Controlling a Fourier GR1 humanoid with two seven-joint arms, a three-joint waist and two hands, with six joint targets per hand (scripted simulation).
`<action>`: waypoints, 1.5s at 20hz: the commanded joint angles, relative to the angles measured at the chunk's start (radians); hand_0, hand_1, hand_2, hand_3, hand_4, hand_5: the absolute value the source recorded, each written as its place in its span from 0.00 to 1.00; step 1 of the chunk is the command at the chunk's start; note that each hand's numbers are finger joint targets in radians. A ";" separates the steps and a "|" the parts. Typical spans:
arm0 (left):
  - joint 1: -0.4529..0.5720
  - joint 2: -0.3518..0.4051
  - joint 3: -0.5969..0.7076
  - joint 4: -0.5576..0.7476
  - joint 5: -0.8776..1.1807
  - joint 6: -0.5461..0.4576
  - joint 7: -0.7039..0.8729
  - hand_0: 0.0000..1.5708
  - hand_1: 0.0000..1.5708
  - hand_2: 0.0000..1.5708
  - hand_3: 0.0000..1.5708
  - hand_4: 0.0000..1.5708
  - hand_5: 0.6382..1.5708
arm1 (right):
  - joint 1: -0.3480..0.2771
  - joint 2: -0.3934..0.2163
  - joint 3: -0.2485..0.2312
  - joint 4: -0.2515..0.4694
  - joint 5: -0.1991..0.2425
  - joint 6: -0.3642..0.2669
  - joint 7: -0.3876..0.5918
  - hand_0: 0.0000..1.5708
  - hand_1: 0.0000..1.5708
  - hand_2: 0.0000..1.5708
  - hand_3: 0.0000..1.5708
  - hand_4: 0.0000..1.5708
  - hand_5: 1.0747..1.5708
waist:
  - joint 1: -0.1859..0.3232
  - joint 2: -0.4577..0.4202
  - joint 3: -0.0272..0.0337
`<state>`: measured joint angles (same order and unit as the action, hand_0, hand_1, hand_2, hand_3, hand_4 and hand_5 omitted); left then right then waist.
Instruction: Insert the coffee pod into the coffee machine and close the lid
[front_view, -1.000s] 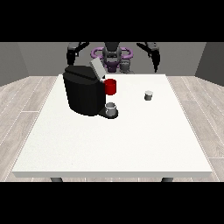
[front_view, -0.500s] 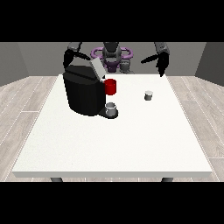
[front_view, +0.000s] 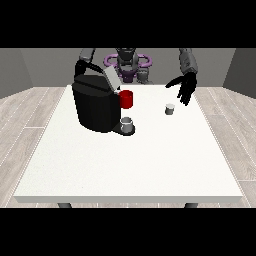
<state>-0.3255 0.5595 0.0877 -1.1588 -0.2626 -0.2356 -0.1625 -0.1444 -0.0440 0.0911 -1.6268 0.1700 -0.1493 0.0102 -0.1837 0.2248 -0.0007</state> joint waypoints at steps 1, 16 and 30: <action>-0.076 0.026 -0.020 0.090 -0.059 -0.031 -0.003 0.00 0.00 0.00 0.00 0.00 1.00 | -0.008 0.036 0.011 0.051 0.020 -0.031 -0.043 0.00 0.00 0.00 0.00 0.00 1.00 | 0.003 0.027 0.0006; -0.240 -0.050 -0.091 0.298 -0.324 0.226 -0.107 0.57 0.57 0.61 0.52 0.24 1.00 | -0.124 0.032 -0.025 0.168 -0.003 -0.021 -0.016 0.00 0.00 0.00 0.00 0.00 1.00 | 0.017 0.094 0.0004; -0.281 -0.038 -0.203 0.433 -0.540 0.177 -0.086 0.50 0.50 0.61 0.54 0.25 1.00 | -0.128 0.014 -0.083 0.313 -0.038 0.002 -0.086 0.00 0.00 0.00 0.00 0.00 1.00 | 0.039 0.051 0.0009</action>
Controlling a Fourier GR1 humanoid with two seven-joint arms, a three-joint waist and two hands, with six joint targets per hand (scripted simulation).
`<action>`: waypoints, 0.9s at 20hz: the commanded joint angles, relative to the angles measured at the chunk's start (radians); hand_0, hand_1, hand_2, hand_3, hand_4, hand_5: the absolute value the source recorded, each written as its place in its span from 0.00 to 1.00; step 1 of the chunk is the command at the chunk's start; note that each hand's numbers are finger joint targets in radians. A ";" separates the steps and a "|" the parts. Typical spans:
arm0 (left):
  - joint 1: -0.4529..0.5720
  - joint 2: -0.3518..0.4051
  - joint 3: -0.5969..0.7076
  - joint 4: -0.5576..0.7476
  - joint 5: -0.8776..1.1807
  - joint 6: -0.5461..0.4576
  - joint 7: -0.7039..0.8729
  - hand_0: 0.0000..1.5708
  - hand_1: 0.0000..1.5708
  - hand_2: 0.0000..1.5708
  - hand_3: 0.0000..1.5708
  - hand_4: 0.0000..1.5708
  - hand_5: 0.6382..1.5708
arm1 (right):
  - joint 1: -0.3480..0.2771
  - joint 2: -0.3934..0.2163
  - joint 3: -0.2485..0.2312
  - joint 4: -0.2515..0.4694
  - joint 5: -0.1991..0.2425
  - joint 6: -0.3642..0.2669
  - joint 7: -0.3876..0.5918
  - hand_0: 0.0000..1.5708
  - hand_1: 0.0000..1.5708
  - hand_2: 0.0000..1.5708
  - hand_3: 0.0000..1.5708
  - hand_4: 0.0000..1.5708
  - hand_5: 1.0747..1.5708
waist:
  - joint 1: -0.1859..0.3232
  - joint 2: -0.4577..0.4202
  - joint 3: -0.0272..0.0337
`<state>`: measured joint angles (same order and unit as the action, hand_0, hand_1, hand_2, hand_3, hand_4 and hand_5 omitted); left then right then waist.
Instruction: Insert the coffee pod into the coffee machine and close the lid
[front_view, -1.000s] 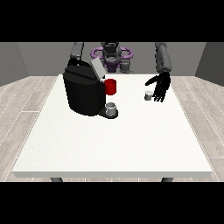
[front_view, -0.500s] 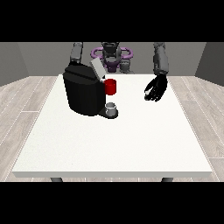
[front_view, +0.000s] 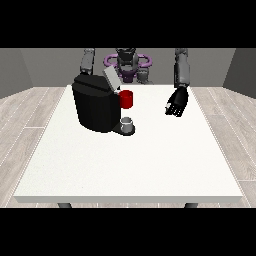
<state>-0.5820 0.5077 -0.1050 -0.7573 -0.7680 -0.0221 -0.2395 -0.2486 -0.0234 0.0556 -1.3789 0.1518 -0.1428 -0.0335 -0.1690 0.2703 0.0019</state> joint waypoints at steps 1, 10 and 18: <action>-0.013 0.016 0.002 0.098 -0.047 0.008 -0.051 0.46 0.46 0.61 0.54 0.25 1.00 | -0.010 0.003 0.011 -0.033 0.014 -0.004 0.092 0.00 0.00 0.00 0.00 0.00 1.00 | -0.003 -0.024 -0.0025; -0.084 -0.060 0.032 0.114 -0.046 -0.005 -0.087 0.81 0.81 0.83 0.79 0.32 1.00 | -0.028 0.015 -0.009 0.065 0.066 -0.093 0.074 0.00 0.00 0.00 0.00 0.00 1.00 | 0.034 -0.059 -0.0025; -0.122 -0.075 0.071 0.079 0.029 -0.199 -0.108 0.90 0.90 0.89 0.84 0.33 1.00 | 0.037 -0.048 -0.060 0.155 0.023 -0.013 0.014 0.00 0.00 0.00 0.00 0.00 1.00 | 0.049 -0.164 -0.0017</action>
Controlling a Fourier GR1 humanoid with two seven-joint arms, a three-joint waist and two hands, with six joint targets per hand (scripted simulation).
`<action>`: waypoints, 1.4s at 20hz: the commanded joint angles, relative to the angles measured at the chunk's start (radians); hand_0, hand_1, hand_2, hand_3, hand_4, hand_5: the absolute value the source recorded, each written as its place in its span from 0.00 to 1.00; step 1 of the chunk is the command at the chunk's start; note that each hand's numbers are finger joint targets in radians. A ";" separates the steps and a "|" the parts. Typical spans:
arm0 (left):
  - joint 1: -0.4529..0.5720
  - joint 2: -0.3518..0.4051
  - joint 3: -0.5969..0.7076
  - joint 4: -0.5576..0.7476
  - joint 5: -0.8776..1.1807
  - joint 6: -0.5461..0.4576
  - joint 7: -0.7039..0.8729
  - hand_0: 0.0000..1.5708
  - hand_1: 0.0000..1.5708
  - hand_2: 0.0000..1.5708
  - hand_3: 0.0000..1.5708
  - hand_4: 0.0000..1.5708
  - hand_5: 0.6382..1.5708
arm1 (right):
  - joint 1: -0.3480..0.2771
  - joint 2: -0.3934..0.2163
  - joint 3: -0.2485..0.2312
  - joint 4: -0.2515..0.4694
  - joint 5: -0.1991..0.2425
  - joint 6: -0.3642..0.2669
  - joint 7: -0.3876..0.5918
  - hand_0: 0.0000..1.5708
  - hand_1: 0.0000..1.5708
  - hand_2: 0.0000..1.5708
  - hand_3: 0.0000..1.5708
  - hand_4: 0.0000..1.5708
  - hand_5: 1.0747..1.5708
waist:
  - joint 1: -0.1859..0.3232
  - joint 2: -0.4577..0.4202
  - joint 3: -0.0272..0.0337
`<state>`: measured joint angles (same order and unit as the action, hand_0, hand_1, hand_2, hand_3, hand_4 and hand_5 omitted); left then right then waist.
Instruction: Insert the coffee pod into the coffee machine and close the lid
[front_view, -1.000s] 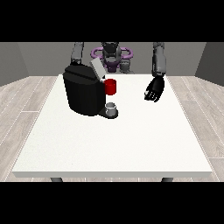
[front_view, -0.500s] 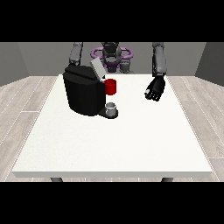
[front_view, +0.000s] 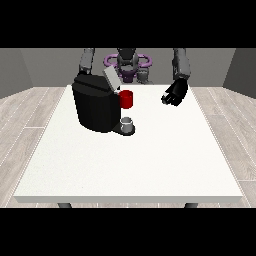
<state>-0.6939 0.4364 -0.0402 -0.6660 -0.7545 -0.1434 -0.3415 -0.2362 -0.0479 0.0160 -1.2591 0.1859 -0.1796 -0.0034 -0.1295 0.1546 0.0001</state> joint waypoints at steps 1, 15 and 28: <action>-0.073 -0.030 -0.015 -0.038 0.000 -0.106 0.058 0.89 0.89 0.89 0.84 0.32 1.00 | 0.009 0.041 0.018 0.081 0.041 -0.053 -0.029 0.00 0.00 0.00 0.00 0.00 1.00 | 0.021 -0.045 0.0004; -0.265 -0.110 0.022 -0.123 0.014 -0.241 0.217 0.85 0.85 0.87 0.86 0.36 1.00 | -0.053 0.025 -0.025 0.141 -0.012 0.005 -0.101 0.00 0.00 0.00 0.00 0.00 1.00 | -0.031 -0.070 0.0003; -0.473 -0.021 0.149 -0.054 0.049 -0.265 0.307 0.74 0.74 0.79 0.81 0.31 1.00 | -0.138 0.046 0.021 0.007 0.015 -0.032 -0.038 0.00 0.00 0.00 0.00 0.00 1.00 | -0.160 0.035 0.0000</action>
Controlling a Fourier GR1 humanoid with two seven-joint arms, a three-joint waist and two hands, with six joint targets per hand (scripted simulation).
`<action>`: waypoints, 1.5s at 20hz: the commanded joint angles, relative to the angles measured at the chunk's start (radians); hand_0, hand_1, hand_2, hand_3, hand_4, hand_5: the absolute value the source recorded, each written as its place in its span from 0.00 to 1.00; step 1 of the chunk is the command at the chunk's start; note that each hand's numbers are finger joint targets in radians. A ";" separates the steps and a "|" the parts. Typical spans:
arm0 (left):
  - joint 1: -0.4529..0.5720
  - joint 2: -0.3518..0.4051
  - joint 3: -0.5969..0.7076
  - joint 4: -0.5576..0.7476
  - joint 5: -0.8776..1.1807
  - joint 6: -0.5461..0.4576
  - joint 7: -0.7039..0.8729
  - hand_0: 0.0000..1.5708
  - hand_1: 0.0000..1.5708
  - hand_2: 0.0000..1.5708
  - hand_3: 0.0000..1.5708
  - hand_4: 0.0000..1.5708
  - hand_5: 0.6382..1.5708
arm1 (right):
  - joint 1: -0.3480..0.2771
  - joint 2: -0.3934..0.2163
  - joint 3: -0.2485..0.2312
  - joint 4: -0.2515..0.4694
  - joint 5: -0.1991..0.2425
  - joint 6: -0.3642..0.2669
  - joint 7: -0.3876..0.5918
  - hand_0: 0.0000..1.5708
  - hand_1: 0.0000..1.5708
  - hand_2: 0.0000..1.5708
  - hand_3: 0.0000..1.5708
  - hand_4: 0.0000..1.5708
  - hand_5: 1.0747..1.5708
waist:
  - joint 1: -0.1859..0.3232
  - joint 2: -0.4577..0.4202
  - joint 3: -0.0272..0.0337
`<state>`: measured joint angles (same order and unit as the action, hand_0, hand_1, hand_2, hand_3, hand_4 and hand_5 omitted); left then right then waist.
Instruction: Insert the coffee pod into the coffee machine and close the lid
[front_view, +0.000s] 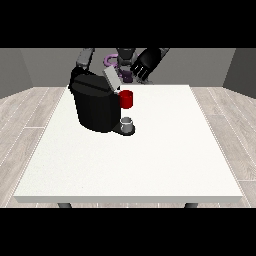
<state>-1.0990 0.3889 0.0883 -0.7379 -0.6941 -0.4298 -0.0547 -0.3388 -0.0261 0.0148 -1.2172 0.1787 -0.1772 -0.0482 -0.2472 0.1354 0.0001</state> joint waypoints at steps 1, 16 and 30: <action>-0.068 0.037 0.013 0.022 -0.014 -0.006 0.012 0.77 0.77 0.81 0.80 0.31 1.00 | -0.067 -0.027 -0.015 -0.036 0.001 0.007 0.026 0.00 0.00 0.00 0.00 0.00 1.00 | -0.032 0.056 0.0001; -0.127 0.037 0.013 0.066 -0.037 0.012 -0.015 0.76 0.76 0.80 0.78 0.30 1.00 | -0.132 -0.042 -0.045 -0.056 0.004 -0.018 0.086 0.00 0.00 0.00 0.00 0.06 1.00 | -0.041 0.134 0.0001; -0.140 0.060 0.035 0.106 -0.042 0.024 -0.043 0.74 0.74 0.78 0.76 0.27 1.00 | -0.082 -0.052 -0.058 -0.067 -0.021 0.008 0.008 0.00 0.00 0.00 0.00 0.11 1.00 | -0.080 0.174 0.0001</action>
<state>-1.2427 0.4240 0.1144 -0.6464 -0.7312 -0.4176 -0.0724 -0.4477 -0.0747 -0.0513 -1.2607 0.1588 -0.1810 -0.0115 -0.3014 0.2933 0.0004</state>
